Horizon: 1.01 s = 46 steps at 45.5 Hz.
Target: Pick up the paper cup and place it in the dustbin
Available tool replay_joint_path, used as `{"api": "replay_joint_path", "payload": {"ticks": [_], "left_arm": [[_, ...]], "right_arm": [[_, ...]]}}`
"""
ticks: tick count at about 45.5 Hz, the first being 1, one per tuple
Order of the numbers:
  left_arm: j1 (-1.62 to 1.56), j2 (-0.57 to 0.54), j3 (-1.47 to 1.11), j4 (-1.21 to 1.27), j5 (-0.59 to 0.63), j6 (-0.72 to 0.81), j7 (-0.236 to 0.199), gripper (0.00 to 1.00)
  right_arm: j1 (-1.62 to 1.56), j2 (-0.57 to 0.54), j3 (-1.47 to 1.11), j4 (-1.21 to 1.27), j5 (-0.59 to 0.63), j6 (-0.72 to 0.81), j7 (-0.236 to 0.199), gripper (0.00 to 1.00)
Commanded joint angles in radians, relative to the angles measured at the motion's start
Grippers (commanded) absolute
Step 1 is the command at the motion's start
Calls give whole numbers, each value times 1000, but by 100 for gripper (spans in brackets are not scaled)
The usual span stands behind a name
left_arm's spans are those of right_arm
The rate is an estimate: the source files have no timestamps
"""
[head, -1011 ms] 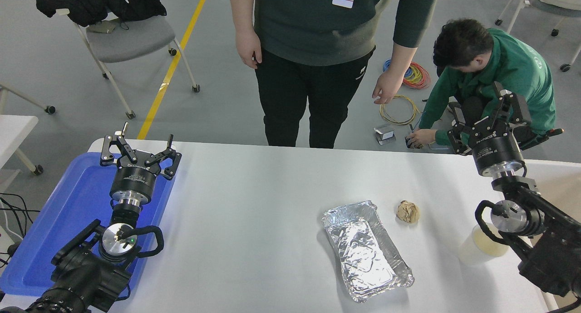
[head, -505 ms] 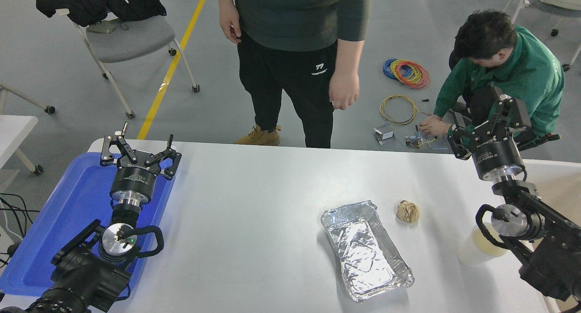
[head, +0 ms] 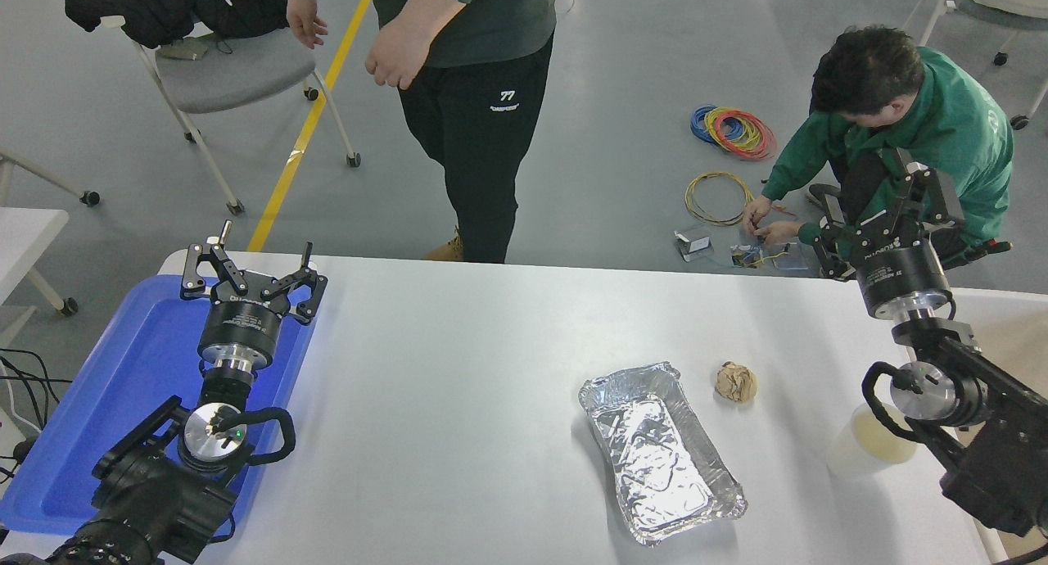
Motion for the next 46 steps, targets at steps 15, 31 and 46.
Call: {"api": "replay_joint_path", "payload": {"ticks": [15,31,46], "left_arm": [[0,0,0,0,0,0,0,100],[0,0,0,0,0,0,0,100],[-2,0,0,0,0,-1,0,100]], "right_arm": [[38,-86,-46,4,-12,-5,-2,100],[335,-384,-633,7,10,2,-8,100],[807,-455,-1441,7,-12,65,-11,100]]}}
